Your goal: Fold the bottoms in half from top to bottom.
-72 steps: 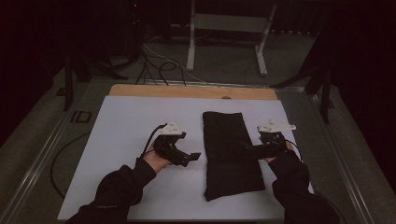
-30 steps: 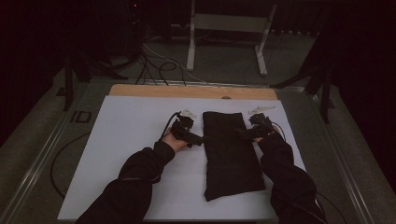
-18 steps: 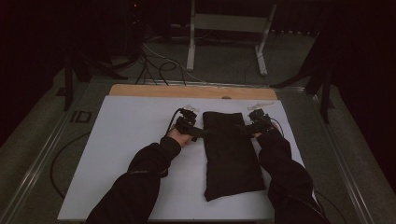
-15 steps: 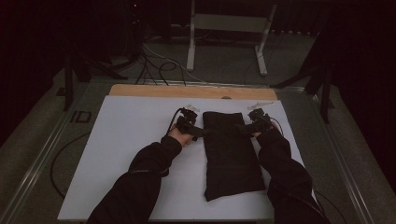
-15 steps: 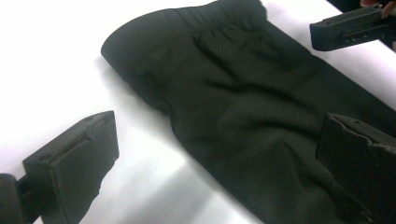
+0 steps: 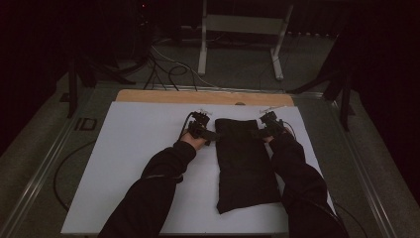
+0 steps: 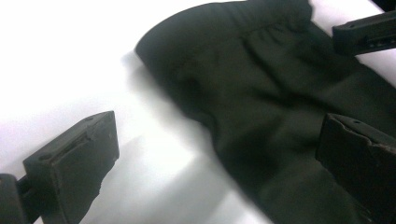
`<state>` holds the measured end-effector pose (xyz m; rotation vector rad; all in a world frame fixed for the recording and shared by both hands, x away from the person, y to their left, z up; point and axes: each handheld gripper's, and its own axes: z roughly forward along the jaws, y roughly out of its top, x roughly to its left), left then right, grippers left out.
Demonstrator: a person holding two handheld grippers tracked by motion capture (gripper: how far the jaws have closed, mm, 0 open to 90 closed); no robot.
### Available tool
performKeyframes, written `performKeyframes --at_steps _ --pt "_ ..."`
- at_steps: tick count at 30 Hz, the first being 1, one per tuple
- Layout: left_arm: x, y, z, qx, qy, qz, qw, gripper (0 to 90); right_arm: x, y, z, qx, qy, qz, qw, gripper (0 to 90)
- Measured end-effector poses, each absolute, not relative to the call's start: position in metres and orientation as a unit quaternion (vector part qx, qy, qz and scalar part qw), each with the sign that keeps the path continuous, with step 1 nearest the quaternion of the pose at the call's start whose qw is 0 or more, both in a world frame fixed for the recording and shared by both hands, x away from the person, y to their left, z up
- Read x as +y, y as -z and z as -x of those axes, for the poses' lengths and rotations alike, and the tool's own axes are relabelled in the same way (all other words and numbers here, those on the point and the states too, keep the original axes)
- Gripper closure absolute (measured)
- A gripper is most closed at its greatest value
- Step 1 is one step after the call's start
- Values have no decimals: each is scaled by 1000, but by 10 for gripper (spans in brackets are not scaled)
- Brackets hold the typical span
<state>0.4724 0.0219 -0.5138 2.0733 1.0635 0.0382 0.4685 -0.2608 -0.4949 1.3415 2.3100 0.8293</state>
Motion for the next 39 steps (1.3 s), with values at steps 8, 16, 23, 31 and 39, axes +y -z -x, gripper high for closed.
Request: performKeyframes --at_steps 8,16,23,31,39 --pt "13 514 -479 435 -10 -816 381 153 -259 501 -476 806 -289 -488 169 101" --pt "10 520 -479 444 -4 -809 386 334 -261 506 -482 797 -284 -507 163 176" --pt "7 520 -478 450 -4 -807 383 487 -262 511 -481 798 -283 -510 152 286" --pt "7 521 -477 451 -16 -808 379 590 -258 513 -481 804 -277 -507 140 433" --pt "8 521 -476 447 -14 -812 375 706 -255 511 -480 806 -281 -505 123 617"
